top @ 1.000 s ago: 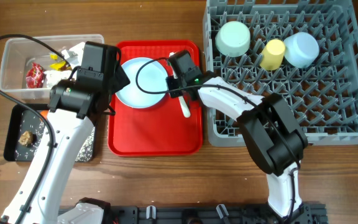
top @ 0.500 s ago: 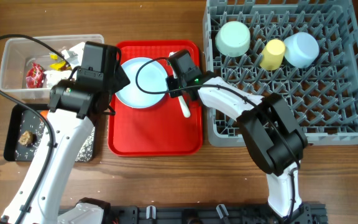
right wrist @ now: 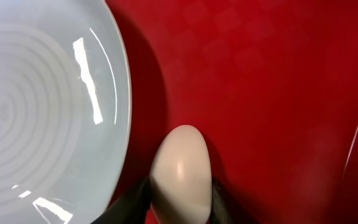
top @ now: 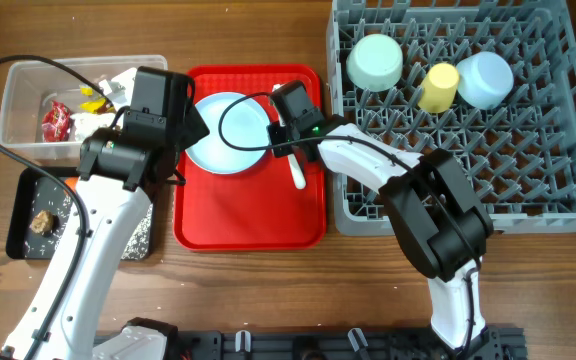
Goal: Sort waste into correct bins and load items into the dishwasher rack
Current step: 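Grasp the white spoon handle with the right gripper, then carry the white spoon with the right gripper into the rack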
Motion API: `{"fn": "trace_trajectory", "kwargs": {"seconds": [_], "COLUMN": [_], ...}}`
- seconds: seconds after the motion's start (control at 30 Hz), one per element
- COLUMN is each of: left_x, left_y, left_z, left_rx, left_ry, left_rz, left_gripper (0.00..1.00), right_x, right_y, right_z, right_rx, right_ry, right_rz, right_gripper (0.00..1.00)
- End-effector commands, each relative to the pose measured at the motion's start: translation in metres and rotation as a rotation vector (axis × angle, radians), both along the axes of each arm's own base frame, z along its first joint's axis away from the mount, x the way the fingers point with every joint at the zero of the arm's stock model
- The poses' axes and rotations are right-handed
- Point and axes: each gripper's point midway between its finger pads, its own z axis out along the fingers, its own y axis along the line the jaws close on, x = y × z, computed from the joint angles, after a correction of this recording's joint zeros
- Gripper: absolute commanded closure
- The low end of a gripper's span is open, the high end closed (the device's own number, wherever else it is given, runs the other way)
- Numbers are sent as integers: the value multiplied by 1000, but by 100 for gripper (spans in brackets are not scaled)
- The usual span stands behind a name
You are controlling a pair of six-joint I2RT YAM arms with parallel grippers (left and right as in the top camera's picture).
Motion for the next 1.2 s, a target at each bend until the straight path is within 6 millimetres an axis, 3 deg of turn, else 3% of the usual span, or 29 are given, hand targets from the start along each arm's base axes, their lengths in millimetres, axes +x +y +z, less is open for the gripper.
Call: {"fn": "trace_trajectory", "kwargs": {"seconds": [0.0, 0.47, 0.63, 0.8, 1.03, 1.17], "left_x": [-1, -1, -1, -1, -1, -1], "left_y": [5, 5, 5, 5, 5, 5], "left_z": [10, 10, 10, 10, 10, 10], "left_rx": [4, 4, 4, 4, 4, 4], "left_ry": [-33, -33, -33, -33, -33, -33], "left_rz": [21, 21, 21, 21, 21, 21], "left_gripper": [0, 0, 0, 0, 0, 0], "right_x": [-7, -5, -3, 4, 2, -6], "right_y": [-3, -2, -1, -2, -11, -38], "right_z": [-19, -15, -5, 22, 105, 153], "right_rx": [-22, -17, -4, 6, 10, 3], "right_ry": [38, 31, 13, -46, -176, -215], "right_rz": [-20, -21, -20, -32, 32, 19], "right_gripper": [69, 81, 93, 96, 96, 96]}}
